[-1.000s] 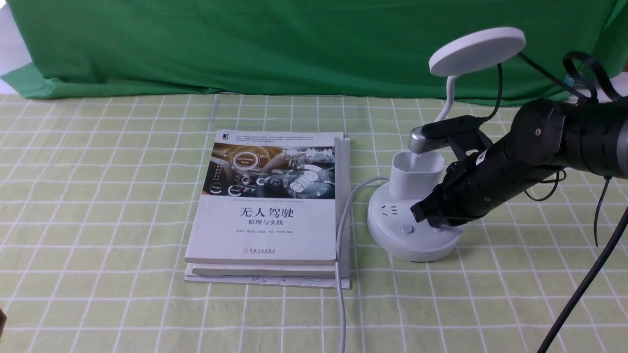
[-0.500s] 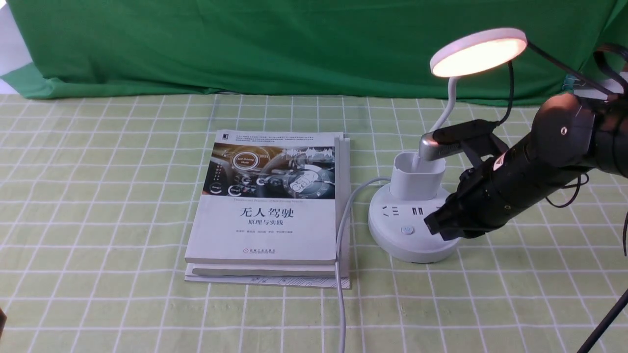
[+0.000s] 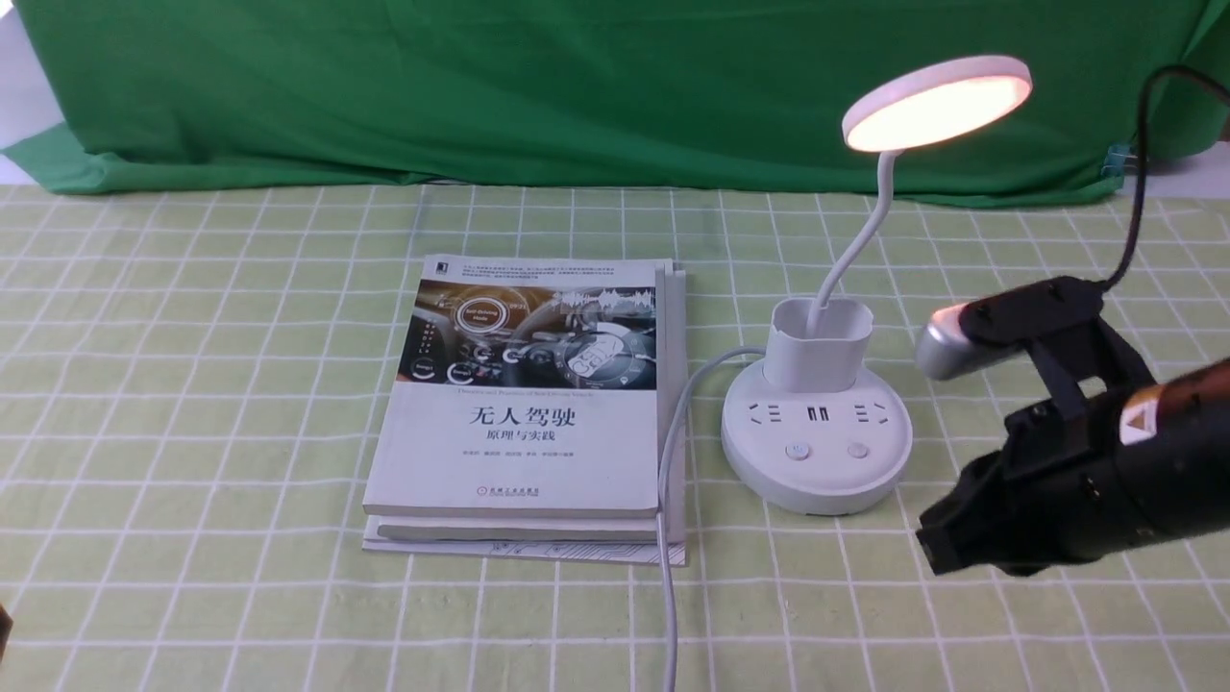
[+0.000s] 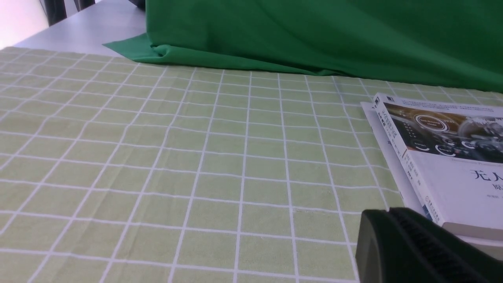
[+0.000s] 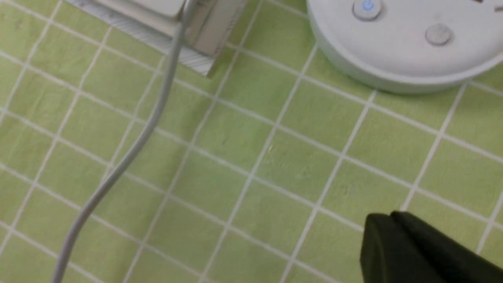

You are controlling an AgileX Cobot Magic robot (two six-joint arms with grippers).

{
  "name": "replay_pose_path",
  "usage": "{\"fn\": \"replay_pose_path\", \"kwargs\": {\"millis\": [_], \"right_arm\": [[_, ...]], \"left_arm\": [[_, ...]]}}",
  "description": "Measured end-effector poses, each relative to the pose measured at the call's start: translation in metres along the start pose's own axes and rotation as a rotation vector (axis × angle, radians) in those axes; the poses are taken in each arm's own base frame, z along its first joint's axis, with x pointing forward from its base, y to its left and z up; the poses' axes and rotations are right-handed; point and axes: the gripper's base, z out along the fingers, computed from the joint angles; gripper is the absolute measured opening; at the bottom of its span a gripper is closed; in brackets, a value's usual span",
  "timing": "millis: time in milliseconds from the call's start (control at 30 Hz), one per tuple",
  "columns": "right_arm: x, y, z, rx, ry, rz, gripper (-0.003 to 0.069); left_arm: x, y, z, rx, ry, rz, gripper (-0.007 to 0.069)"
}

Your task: Turn on the table lamp on the green coffee tablecloth with your hand.

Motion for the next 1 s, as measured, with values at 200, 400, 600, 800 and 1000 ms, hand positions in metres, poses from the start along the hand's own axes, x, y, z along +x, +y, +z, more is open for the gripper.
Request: {"fn": "replay_pose_path", "kwargs": {"millis": [200, 400, 600, 800, 1000], "right_arm": [[0.037, 0.01, -0.03, -0.03, -0.044, 0.051, 0.0035], [0.044, 0.014, -0.057, -0.042, -0.154, 0.072, 0.0048], [0.041, 0.015, -0.067, -0.037, -0.256, 0.068, 0.0058], [0.046, 0.012, -0.078, 0.007, -0.376, -0.004, 0.0029], [0.096, -0.008, -0.088, 0.175, -0.624, 0.006, 0.0026]], "left_arm": [[0.0, 0.0, 0.0, 0.0, 0.0, 0.0, 0.0003], [0.0, 0.0, 0.0, 0.0, 0.0, 0.0, 0.0003], [0.0, 0.0, 0.0, 0.0, 0.0, 0.0, 0.0003], [0.0, 0.0, 0.0, 0.0, 0.0, 0.0, 0.0003], [0.0, 0.0, 0.0, 0.0, 0.0, 0.0, 0.0003]]}}
